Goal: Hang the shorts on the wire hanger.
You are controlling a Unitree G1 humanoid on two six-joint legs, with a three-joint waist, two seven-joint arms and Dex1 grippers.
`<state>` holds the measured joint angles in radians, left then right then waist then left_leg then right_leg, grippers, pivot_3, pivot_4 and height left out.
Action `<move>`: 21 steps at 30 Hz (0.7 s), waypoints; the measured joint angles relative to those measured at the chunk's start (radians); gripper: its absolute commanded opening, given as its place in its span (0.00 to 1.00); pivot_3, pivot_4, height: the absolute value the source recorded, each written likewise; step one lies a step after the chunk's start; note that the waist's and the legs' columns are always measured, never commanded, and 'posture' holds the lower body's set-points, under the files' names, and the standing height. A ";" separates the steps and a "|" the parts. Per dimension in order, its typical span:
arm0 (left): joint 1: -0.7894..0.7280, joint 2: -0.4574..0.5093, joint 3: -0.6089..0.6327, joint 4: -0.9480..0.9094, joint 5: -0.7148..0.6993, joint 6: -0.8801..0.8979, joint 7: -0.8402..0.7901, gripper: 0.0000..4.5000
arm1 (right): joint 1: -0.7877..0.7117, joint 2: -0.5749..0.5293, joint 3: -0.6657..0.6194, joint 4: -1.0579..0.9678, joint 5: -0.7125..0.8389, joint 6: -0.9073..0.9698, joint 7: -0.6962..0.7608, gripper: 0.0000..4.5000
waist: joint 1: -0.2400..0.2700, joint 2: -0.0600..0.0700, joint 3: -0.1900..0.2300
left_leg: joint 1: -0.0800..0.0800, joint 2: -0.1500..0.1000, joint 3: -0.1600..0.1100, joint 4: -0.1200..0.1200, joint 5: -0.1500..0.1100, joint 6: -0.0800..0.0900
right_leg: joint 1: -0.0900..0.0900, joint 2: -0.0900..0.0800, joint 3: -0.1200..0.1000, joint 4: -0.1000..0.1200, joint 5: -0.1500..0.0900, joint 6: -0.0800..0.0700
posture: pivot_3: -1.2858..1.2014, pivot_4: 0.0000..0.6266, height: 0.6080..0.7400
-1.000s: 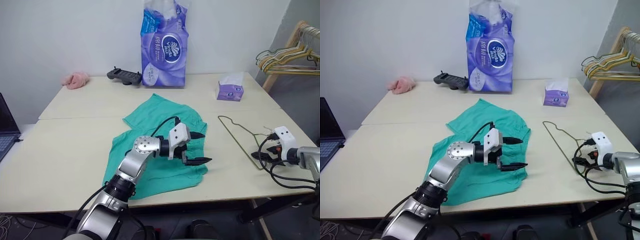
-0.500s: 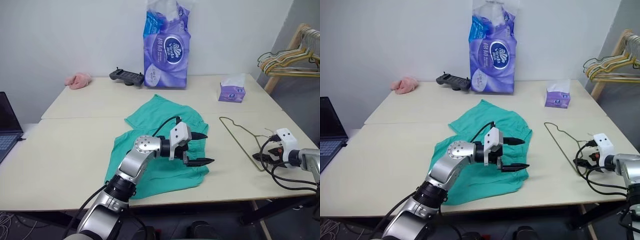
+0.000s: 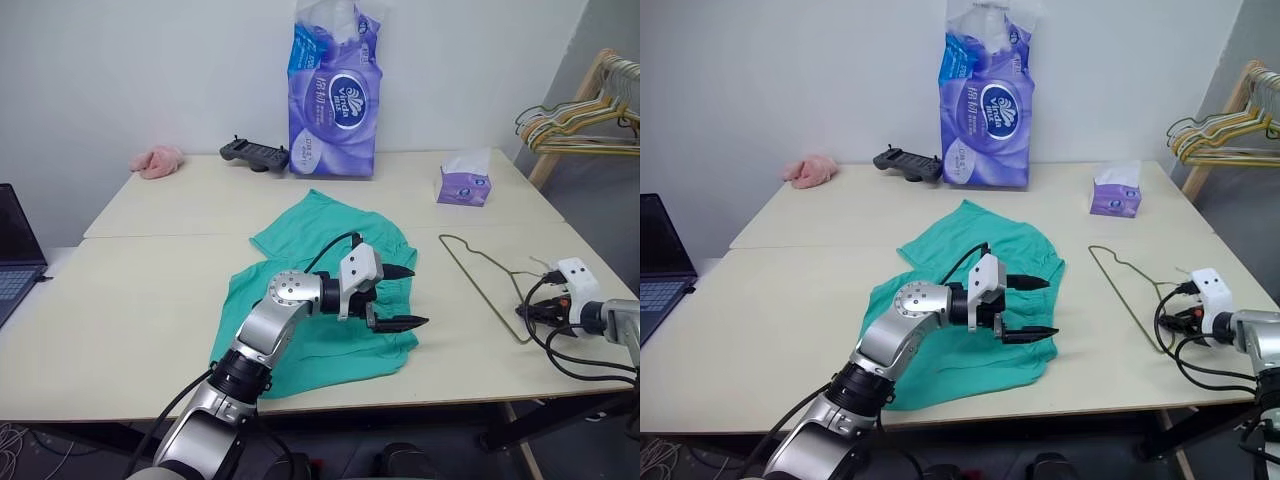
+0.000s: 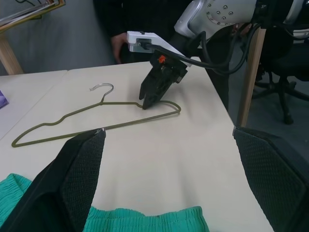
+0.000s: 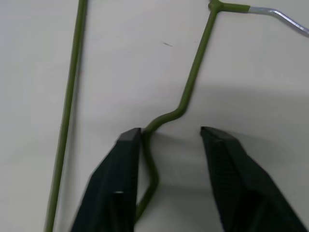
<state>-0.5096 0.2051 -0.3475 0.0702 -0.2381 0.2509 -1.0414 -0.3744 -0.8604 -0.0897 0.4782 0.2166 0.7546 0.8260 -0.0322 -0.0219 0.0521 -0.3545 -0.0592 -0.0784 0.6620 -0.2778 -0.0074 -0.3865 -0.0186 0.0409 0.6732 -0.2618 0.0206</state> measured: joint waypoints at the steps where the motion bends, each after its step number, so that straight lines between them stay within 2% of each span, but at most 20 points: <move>1: 0.000 0.000 0.001 0.000 0.000 0.000 0.000 1.00 | 0.000 0.000 0.000 0.000 0.000 0.000 0.001 0.18 | 0.000 0.000 0.000 | 0.000 0.000 0.000 0.000 0.000 0.000 | 0.000 0.000 0.000 0.000 0.000 0.000 | 0.49 0.03 1.00; 3: -0.002 0.001 0.001 0.000 0.000 0.000 -0.001 1.00 | 0.000 0.000 0.000 0.000 0.001 0.002 0.005 0.04 | 0.000 0.000 0.000 | 0.000 0.000 0.000 0.000 0.000 0.000 | 0.000 0.000 0.000 0.000 0.000 0.000 | 0.49 0.03 1.00; 4: -0.003 0.002 0.001 0.000 0.000 0.000 -0.001 1.00 | 0.000 0.001 0.000 -0.001 0.001 0.003 0.007 0.01 | 0.000 0.000 0.000 | 0.000 0.000 0.000 0.000 0.000 0.000 | 0.000 0.000 0.000 0.000 0.000 0.000 | 0.49 0.03 1.00; 14: -0.026 0.004 0.006 0.024 0.000 -0.015 -0.008 1.00 | 0.003 -0.001 0.002 -0.004 -0.009 -0.017 0.018 0.01 | -0.001 0.000 0.000 | 0.000 0.000 0.000 0.000 0.000 0.000 | 0.000 0.000 0.000 0.000 0.000 0.000 | 0.49 0.03 1.00; 21: -0.113 -0.025 0.092 0.129 -0.005 -0.034 0.074 1.00 | 0.026 -0.050 0.072 -0.011 -0.194 -0.442 -0.073 0.01 | -0.001 0.004 0.002 | 0.000 -0.001 0.002 0.000 -0.001 0.000 | -0.001 0.000 0.002 0.000 -0.004 0.007 | 0.48 0.05 1.00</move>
<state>-0.6222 0.1796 -0.2555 0.1989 -0.2436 0.2169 -0.9673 -0.3482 -0.9104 -0.0176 0.4667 0.0222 0.3127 0.7530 -0.0334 -0.0184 0.0537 -0.3547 -0.0598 -0.0761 0.6620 -0.2784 -0.0072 -0.3871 -0.0188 0.0430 0.6728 -0.2658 0.0274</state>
